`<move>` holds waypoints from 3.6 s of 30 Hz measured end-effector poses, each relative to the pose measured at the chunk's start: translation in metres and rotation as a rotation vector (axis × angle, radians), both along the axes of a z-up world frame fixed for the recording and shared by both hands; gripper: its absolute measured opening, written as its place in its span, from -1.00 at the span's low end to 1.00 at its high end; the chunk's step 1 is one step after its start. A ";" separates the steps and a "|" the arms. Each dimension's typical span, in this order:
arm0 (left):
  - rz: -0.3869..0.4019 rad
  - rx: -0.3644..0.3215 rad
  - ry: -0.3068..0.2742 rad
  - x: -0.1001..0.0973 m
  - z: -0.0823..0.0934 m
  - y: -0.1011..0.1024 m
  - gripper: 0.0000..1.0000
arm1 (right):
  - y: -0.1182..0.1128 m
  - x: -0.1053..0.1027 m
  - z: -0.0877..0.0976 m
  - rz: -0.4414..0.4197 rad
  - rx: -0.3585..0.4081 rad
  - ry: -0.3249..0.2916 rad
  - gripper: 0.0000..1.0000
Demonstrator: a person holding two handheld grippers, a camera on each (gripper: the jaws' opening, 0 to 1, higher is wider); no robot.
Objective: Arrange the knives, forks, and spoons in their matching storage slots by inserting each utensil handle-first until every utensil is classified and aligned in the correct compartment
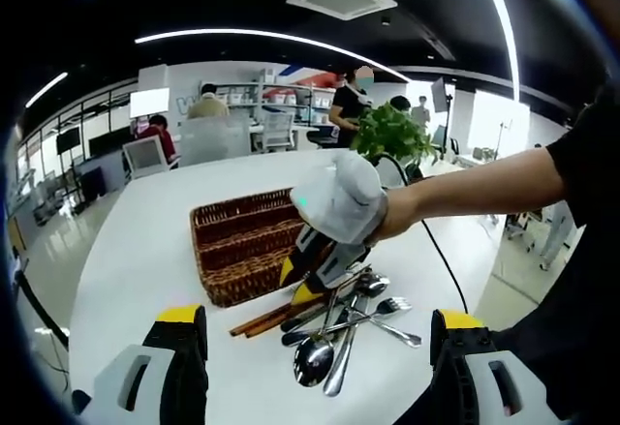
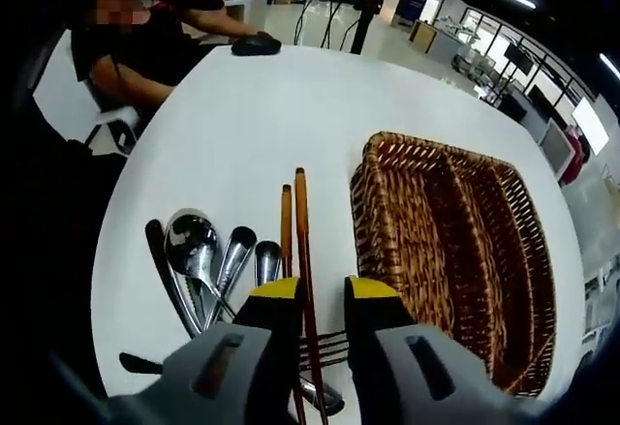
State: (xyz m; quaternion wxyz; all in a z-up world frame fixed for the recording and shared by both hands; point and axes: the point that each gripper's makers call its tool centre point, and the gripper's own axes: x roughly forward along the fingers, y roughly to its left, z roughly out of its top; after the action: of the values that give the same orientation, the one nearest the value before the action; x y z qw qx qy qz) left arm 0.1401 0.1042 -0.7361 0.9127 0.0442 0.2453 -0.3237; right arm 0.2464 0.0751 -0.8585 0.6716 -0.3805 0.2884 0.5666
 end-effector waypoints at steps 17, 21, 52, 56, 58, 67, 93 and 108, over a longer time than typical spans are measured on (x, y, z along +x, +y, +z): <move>0.023 -0.006 0.011 0.002 -0.004 0.009 1.00 | 0.005 0.002 -0.016 0.023 -0.043 0.029 -0.77; 0.023 -0.008 0.010 0.003 -0.004 0.009 1.00 | 0.006 0.002 -0.016 0.018 -0.033 0.043 -0.80; 0.017 0.001 0.018 0.008 -0.009 0.009 1.00 | 0.006 0.002 -0.017 -0.061 0.064 0.106 -0.97; 0.020 -0.002 0.013 0.010 -0.008 0.010 1.00 | 0.006 0.000 -0.014 -0.042 0.053 0.088 -0.98; 0.020 -0.002 0.012 0.010 -0.008 0.010 1.00 | 0.006 0.001 -0.008 -0.044 0.065 0.079 -0.98; 0.012 0.000 0.005 0.015 -0.005 0.007 1.00 | 0.004 -0.006 0.014 -0.032 0.076 0.049 -0.97; -0.029 -0.021 -0.013 0.024 0.001 -0.015 1.00 | -0.039 0.002 0.081 -0.154 0.159 -0.051 -0.97; -0.039 -0.006 -0.018 0.022 0.000 -0.011 1.00 | -0.049 0.019 0.093 -0.217 0.141 -0.085 -0.96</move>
State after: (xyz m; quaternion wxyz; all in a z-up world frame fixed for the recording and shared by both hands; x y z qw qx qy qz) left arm 0.1621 0.0932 -0.7359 0.9085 0.0492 0.2352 -0.3419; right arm 0.2650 0.0261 -0.7655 0.7657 -0.3223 0.2587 0.4929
